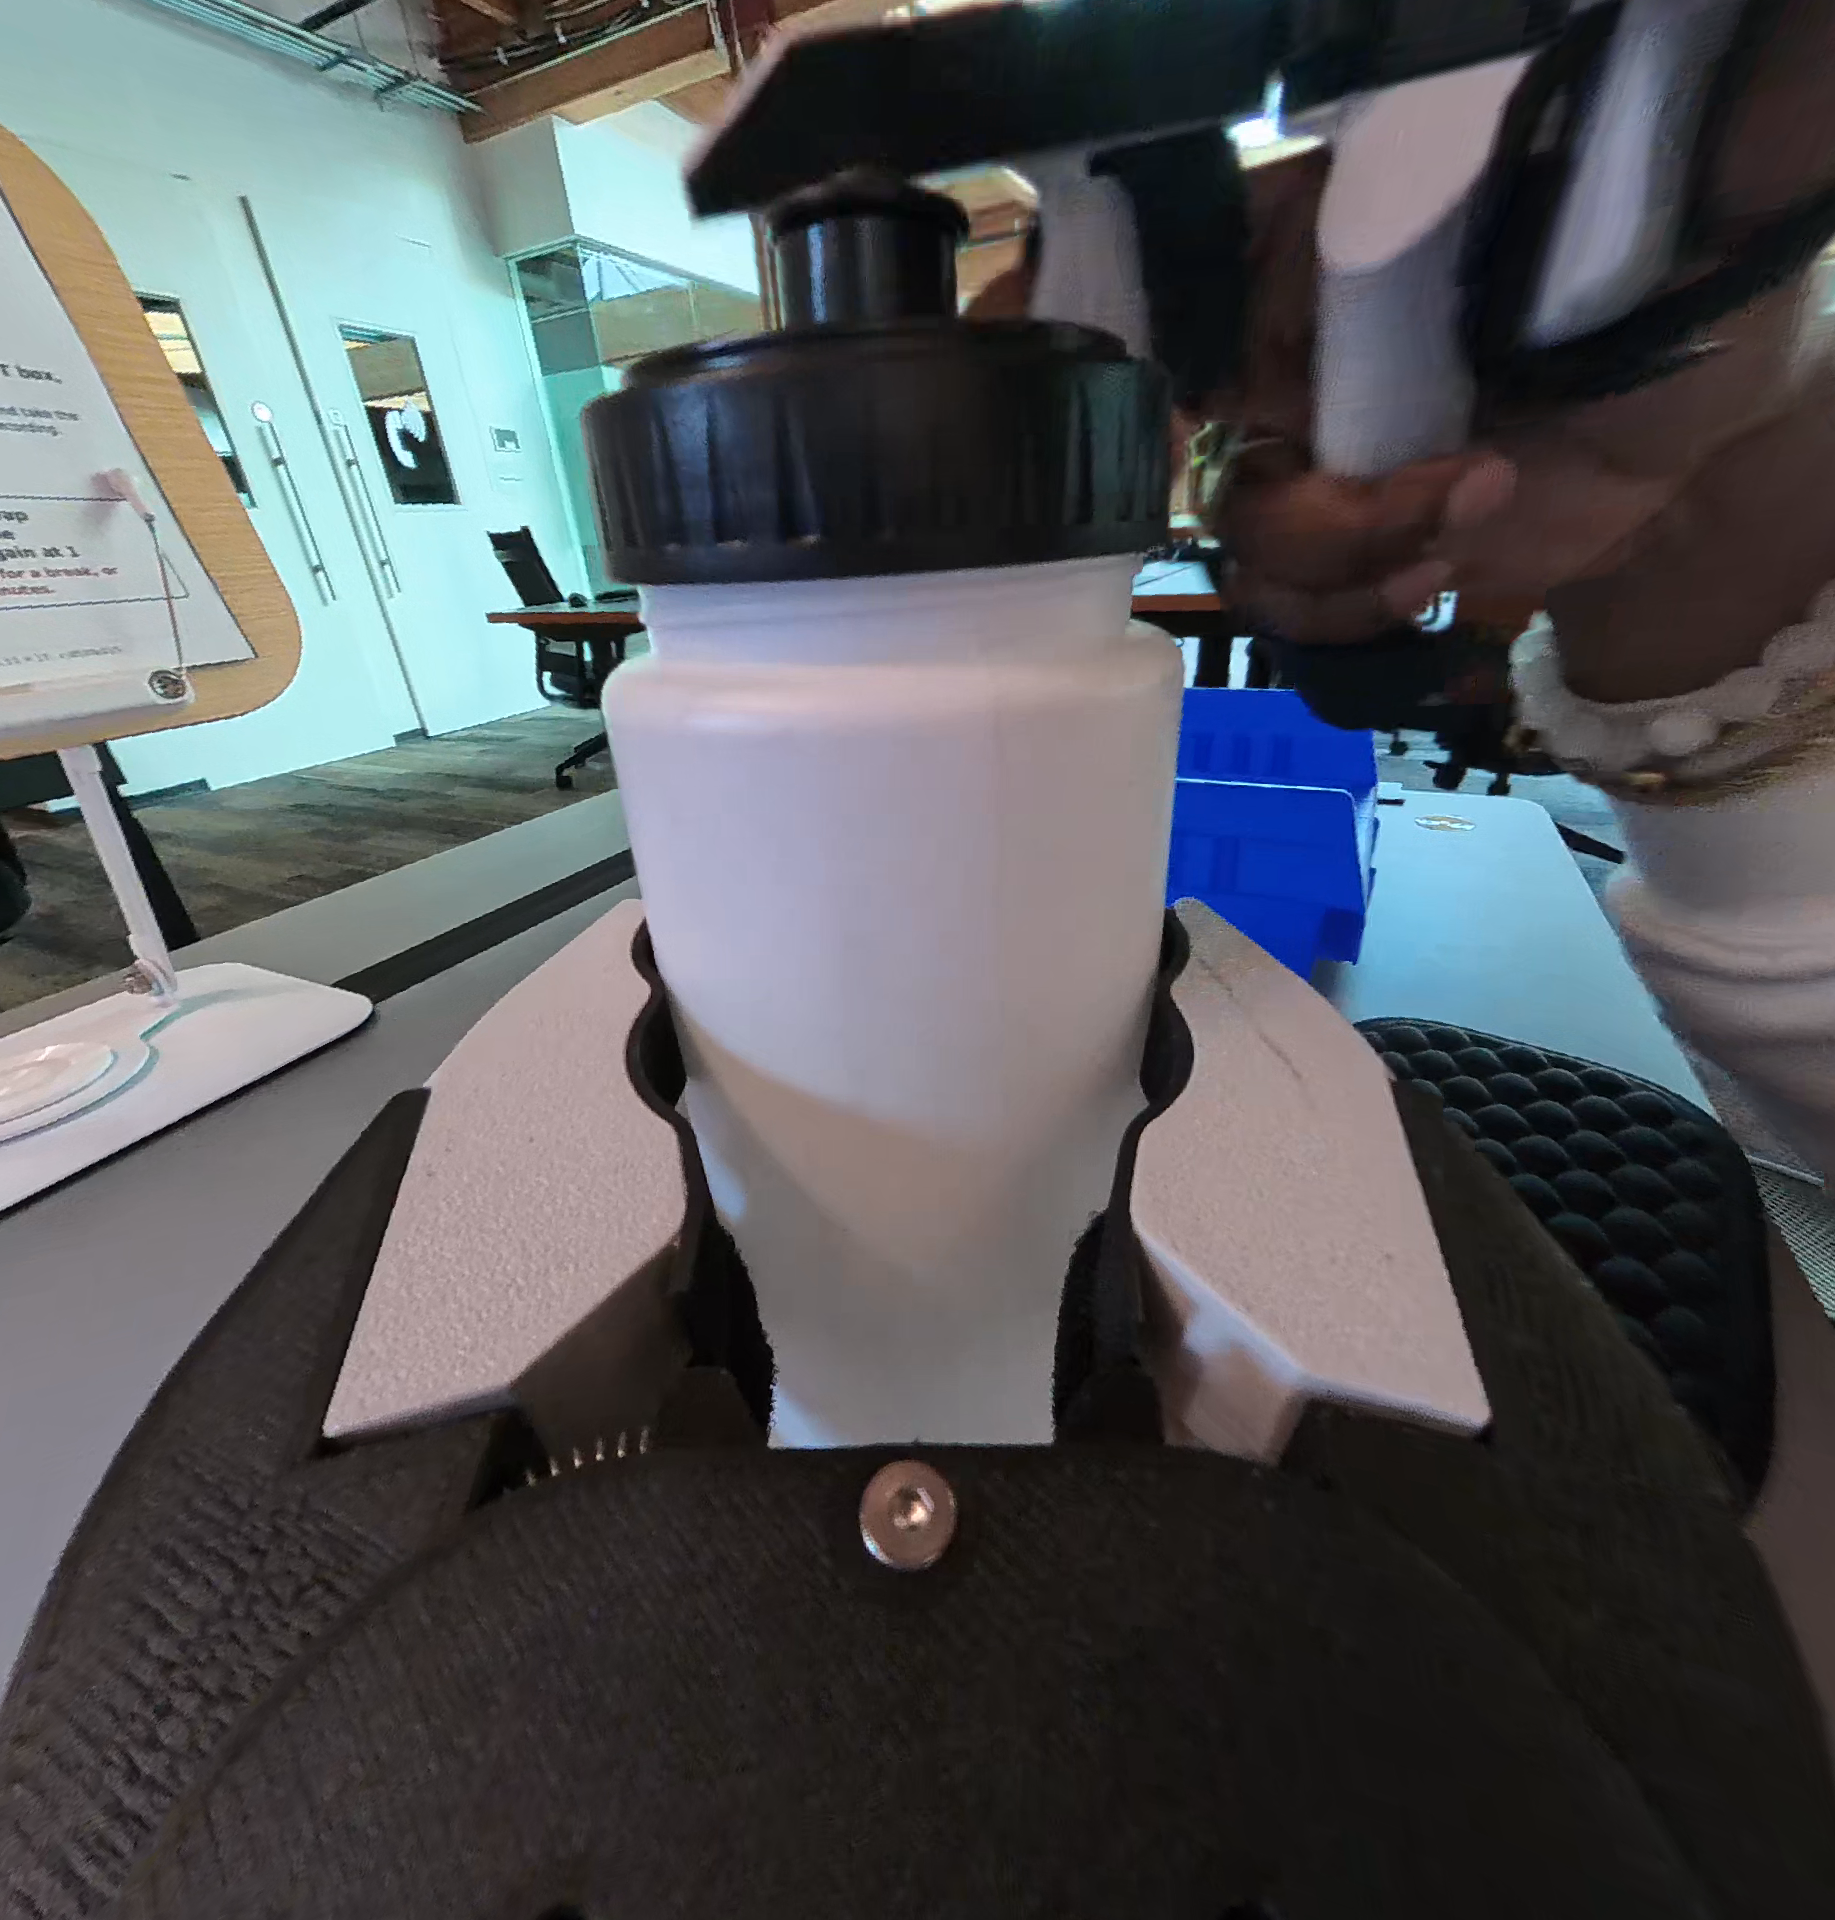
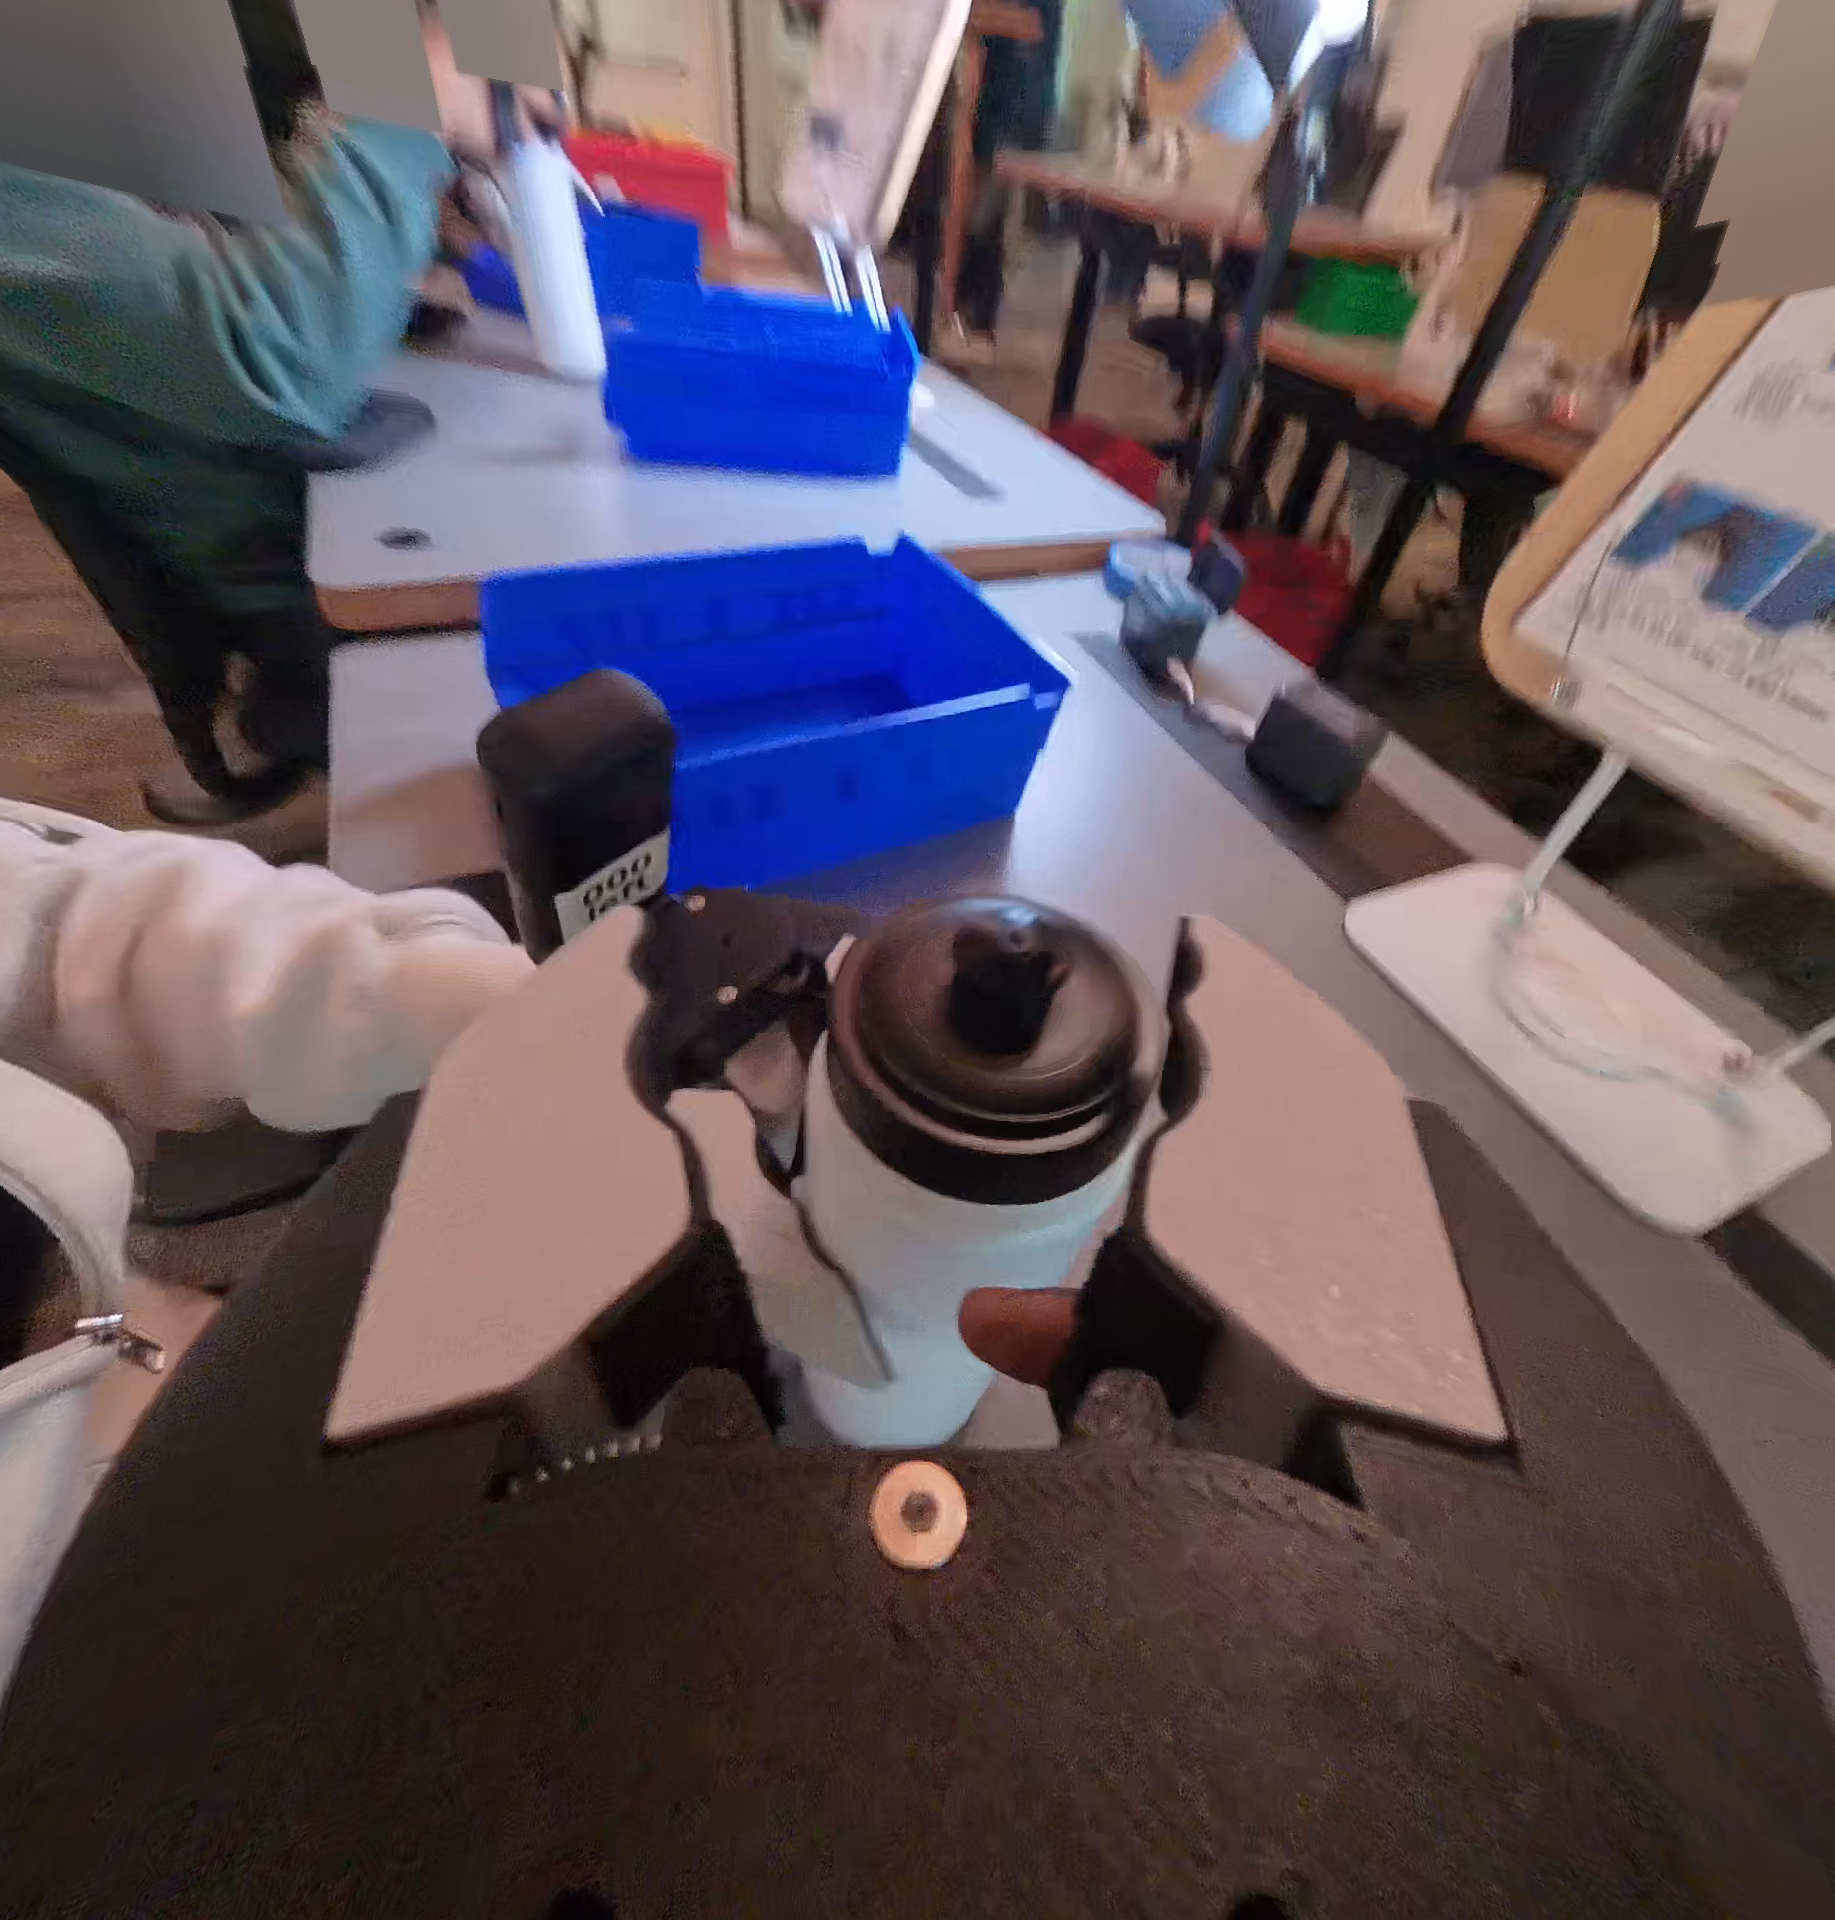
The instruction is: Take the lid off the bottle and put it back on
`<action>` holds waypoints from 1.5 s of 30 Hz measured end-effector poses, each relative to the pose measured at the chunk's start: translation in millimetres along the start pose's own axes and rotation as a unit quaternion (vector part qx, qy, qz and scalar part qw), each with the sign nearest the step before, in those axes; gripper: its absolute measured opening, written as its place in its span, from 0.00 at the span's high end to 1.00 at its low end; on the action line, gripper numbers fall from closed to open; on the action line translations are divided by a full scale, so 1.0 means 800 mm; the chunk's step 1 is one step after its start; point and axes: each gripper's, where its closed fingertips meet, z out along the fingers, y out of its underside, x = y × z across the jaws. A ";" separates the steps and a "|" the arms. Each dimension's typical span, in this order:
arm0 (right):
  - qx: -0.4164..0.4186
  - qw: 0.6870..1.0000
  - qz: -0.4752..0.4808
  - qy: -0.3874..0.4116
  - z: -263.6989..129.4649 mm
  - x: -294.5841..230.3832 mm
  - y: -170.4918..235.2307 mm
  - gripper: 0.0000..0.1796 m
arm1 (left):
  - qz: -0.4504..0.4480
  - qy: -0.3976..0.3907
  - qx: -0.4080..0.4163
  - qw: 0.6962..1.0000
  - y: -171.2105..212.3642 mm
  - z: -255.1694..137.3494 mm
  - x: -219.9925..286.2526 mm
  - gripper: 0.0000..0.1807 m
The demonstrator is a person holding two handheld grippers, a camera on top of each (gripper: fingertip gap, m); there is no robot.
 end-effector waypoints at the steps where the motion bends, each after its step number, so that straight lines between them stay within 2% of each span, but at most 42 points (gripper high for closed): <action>1: 0.032 0.999 -0.020 -0.008 -0.005 0.008 -0.008 0.42 | 0.000 0.007 0.002 1.000 0.000 0.000 0.001 0.51; 3: 0.072 0.992 -0.101 -0.033 -0.010 0.021 -0.005 0.30 | -0.003 0.020 0.006 1.000 0.000 0.000 0.004 0.51; 4: 0.077 0.988 -0.123 -0.057 -0.009 0.023 0.002 0.29 | -0.005 0.025 0.007 1.000 0.000 -0.001 0.006 0.51; 6: 0.096 0.977 -0.098 -0.161 -0.009 0.004 0.011 0.27 | -0.007 0.039 0.010 0.999 -0.001 -0.002 0.010 0.51; 8: 0.133 0.968 -0.057 -0.206 -0.005 0.000 0.006 0.25 | -0.008 0.044 0.013 0.999 -0.001 -0.002 0.011 0.51; 11: 0.123 0.967 -0.032 -0.221 0.010 -0.002 0.016 0.29 | -0.008 0.042 0.014 0.999 -0.001 -0.002 0.011 0.51; 14: 0.117 0.967 -0.045 -0.223 0.015 -0.019 0.027 0.35 | -0.009 0.027 0.012 1.000 -0.001 -0.002 0.006 0.51; 20: 0.151 0.976 -0.033 -0.151 -0.005 -0.023 0.031 0.34 | 0.014 0.030 0.004 0.999 0.000 0.002 0.017 0.52; 21: 0.150 0.979 -0.028 -0.137 -0.008 -0.019 0.032 0.37 | 0.013 0.029 0.004 0.999 0.000 0.002 0.017 0.52; 24: 0.145 0.987 -0.012 -0.073 -0.013 0.009 0.037 0.62 | 0.003 0.027 0.004 1.000 0.000 0.001 0.014 0.52; 28: 0.131 0.991 0.011 -0.040 -0.004 0.014 0.036 0.63 | -0.016 0.014 0.003 1.000 0.001 0.000 0.006 0.52; 32: 0.105 0.988 0.031 0.109 0.002 0.020 0.036 0.62 | -0.016 -0.004 0.003 1.000 0.001 -0.001 0.001 0.52; 34: 0.084 0.986 0.004 0.143 -0.001 0.016 0.036 0.62 | -0.010 0.003 0.003 1.000 0.001 -0.002 0.004 0.52; 36: 0.060 0.992 -0.047 0.105 0.002 0.014 0.038 0.58 | -0.011 0.013 0.002 1.000 0.001 -0.002 0.006 0.52; 38: 0.066 0.995 -0.076 0.002 0.009 0.004 0.037 0.51 | -0.015 0.029 0.005 0.999 0.001 -0.003 0.008 0.52; 41: 0.091 0.984 -0.042 -0.146 0.009 -0.002 0.026 0.41 | -0.026 0.062 0.014 0.998 -0.001 -0.006 0.014 0.52; 43: 0.088 0.973 -0.037 -0.211 0.012 -0.006 0.025 0.44 | -0.026 0.076 0.019 0.997 -0.002 -0.008 0.017 0.52; 45: 0.077 0.968 -0.044 -0.235 0.017 -0.008 0.031 0.55 | -0.028 0.076 0.022 0.996 -0.002 -0.008 0.017 0.52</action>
